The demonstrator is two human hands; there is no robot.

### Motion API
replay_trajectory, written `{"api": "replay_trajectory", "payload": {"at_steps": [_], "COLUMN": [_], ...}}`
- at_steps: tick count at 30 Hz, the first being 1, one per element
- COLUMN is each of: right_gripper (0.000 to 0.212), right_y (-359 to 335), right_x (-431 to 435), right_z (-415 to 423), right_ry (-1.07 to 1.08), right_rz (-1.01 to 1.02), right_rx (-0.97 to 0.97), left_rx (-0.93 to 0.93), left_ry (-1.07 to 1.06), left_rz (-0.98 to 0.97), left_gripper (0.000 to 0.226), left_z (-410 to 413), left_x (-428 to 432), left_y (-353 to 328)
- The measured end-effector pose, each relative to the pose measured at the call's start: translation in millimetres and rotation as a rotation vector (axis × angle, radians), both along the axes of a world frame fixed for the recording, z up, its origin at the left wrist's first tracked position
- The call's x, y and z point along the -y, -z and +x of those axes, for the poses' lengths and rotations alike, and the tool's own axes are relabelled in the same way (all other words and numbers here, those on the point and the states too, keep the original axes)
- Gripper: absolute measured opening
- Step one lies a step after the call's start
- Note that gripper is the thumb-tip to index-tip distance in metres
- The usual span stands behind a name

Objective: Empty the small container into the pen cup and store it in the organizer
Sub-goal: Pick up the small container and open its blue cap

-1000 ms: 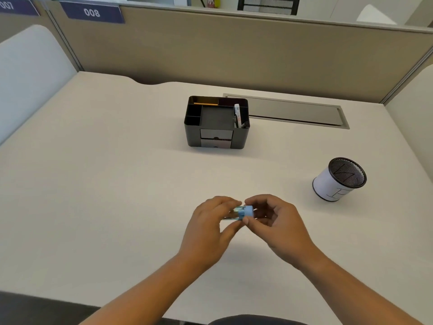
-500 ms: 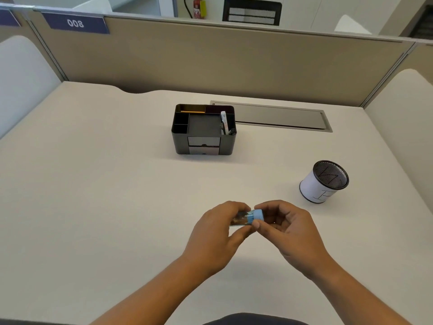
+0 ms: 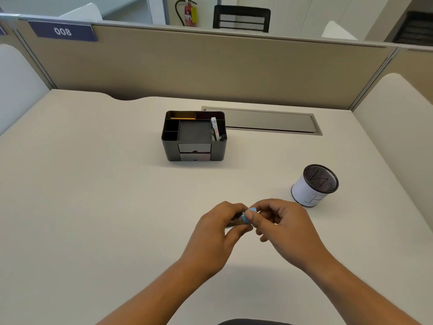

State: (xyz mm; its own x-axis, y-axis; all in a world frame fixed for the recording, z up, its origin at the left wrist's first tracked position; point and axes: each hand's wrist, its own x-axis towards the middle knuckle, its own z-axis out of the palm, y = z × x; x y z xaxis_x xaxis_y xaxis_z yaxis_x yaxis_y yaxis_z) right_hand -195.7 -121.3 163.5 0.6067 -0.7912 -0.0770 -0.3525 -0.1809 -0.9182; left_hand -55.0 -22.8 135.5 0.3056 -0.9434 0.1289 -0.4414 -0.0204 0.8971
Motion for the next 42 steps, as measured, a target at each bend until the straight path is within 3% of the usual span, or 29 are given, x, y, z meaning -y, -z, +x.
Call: {"api": "replay_trajectory", "payload": {"at_steps": [3, 7, 13, 16, 18, 22, 27, 30, 33, 36, 39, 42], "right_gripper": [0.030, 0.054, 0.050, 0.045, 0.043, 0.041, 0.036, 0.036, 0.050, 0.049, 0.049, 0.045], "right_y": [-2.4, -4.2, 2.1, -1.4, -3.6, -5.7, -13.3, -11.8, -0.3, 28.6, 74.0, 117.1], "right_x": [2.4, 3.7, 7.2, 7.6, 11.0, 21.4, 34.3, 43.4, 50.5, 58.3, 63.2, 61.5], "right_z": [2.5, 5.7, 1.0, -0.1, -0.5, -3.0, 0.9, 2.4, 0.3, -5.4, -20.7, -43.0], "right_ry": [-0.002, -0.037, -0.142, -0.188, -0.190, -0.234, -0.395, -0.358, -0.186, 0.038, 0.139, 0.128], "right_rz": [-0.130, -0.602, -0.701, -0.800, -0.858, -0.922, -0.959, -0.839, -0.595, -0.379, -0.251, -0.186], "right_rx": [-0.201, -0.515, -0.360, -0.265, -0.230, -0.169, -0.083, -0.015, 0.162, 0.293, 0.209, 0.083], "left_rx": [-0.057, -0.037, 0.109, 0.054, 0.038, -0.016, -0.194, -0.280, -0.232, -0.226, -0.346, -0.348], "left_ry": [0.021, 0.059, 0.058, -0.031, -0.020, 0.061, 0.248, 0.216, 0.145, 0.109, 0.127, 0.108], "left_rz": [0.024, 0.074, 0.205, 0.251, 0.261, 0.265, 0.230, 0.185, 0.146, 0.118, 0.111, 0.104], "left_gripper": [0.019, 0.010, 0.021, 0.009, 0.018, 0.032, 0.019, 0.018, 0.024, 0.013, 0.013, 0.017], "left_z": [-7.2, -18.5, -33.4, -36.4, -36.9, -35.6, -36.6, -33.7, -26.4, -17.0, -10.1, -5.6], "left_x": [0.0, 4.0, 14.9, 25.1, 31.3, 37.9, 39.2, 41.2, 43.3, 45.4, 50.7, 57.2], "left_y": [2.3, 5.2, 6.0, 1.7, -1.0, -2.9, -3.7, -2.5, -2.3, -1.2, 0.3, 2.9]}}
